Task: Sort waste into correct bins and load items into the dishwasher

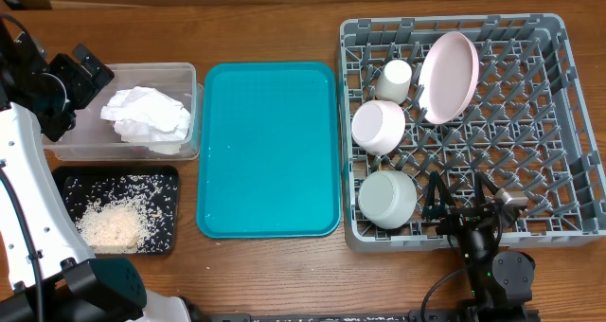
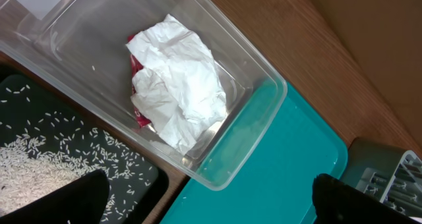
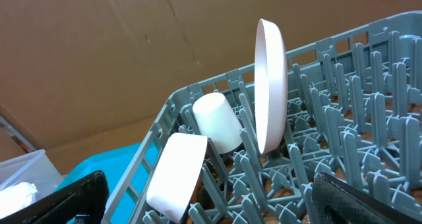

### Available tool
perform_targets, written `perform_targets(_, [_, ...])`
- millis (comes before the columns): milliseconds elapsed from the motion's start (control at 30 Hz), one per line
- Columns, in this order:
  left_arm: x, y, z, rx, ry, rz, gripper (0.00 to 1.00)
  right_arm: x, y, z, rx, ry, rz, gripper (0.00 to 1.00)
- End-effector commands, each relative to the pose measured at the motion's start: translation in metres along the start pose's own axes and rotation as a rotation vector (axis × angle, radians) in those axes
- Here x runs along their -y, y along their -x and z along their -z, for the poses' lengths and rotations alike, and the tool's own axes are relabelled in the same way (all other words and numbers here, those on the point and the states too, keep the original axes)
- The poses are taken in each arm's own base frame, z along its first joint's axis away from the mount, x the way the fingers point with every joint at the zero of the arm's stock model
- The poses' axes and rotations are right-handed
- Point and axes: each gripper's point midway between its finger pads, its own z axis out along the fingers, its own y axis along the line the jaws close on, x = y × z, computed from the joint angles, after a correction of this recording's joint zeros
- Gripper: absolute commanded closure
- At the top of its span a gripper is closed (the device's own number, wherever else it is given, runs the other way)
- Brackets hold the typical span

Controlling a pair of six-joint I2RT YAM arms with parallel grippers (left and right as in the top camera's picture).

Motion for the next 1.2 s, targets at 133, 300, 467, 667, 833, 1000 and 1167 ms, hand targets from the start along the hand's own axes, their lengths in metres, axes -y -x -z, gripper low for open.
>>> perform_targets(133, [0.004,0.004,0.004,0.017,-0.010,0.004,0.00,0.002,-0.001,0.000,0.004,-0.001,0.007,0.00])
perform_targets(300, [0.004,0.004,0.003,0.015,-0.009,0.005,0.00,0.002,-0.001,0.000,0.004,-0.001,0.006,0.00])
perform_targets(467, [0.004,0.004,0.003,0.015,-0.009,0.005,0.00,0.002,-0.001,0.000,0.004,-0.001,0.007,0.00])
perform_targets(667, [0.007,0.004,0.012,0.034,-0.018,-0.002,0.00,0.002,-0.001,0.000,0.004,-0.001,0.006,0.00])
perform_targets(833, [0.021,-0.002,0.049,0.114,-0.060,-0.037,0.00,0.002,-0.001,0.000,0.004,-0.001,0.007,0.00])
perform_targets(1000, [0.051,-0.023,0.091,0.188,-0.138,-0.123,0.00,0.002,-0.001,0.000,0.004,-0.001,0.007,0.00])
perform_targets(1167, [0.088,-0.070,0.131,0.216,-0.254,-0.257,0.00,0.002,-0.001,0.000,0.004,-0.001,0.007,0.00])
